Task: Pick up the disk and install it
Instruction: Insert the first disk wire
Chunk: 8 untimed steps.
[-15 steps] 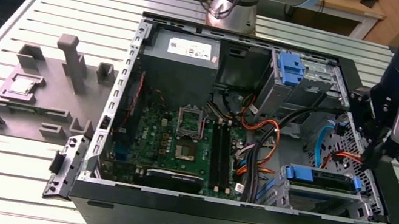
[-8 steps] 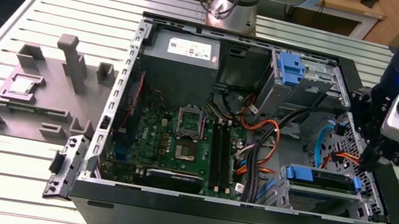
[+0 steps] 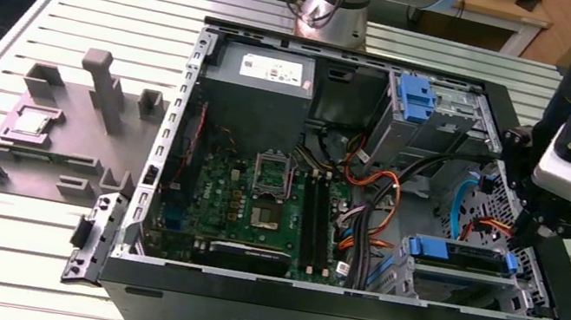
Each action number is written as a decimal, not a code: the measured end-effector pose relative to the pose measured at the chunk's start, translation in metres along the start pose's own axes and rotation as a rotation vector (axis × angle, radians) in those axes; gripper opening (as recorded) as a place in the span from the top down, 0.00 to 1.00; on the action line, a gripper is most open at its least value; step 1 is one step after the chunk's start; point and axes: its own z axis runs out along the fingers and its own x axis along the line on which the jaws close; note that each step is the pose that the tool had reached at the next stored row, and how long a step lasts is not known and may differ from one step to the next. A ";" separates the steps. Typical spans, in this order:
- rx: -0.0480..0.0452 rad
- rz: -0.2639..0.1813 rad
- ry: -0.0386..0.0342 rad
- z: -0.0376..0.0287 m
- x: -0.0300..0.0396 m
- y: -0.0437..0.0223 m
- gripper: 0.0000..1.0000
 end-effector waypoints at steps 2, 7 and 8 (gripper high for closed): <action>0.0073 0.026 -0.0028 0.0001 0.0001 0.0000 0.83; 0.0276 0.102 -0.0103 0.0008 0.0003 -0.0001 0.83; 0.0320 0.118 -0.0119 0.0009 0.0003 -0.0001 0.83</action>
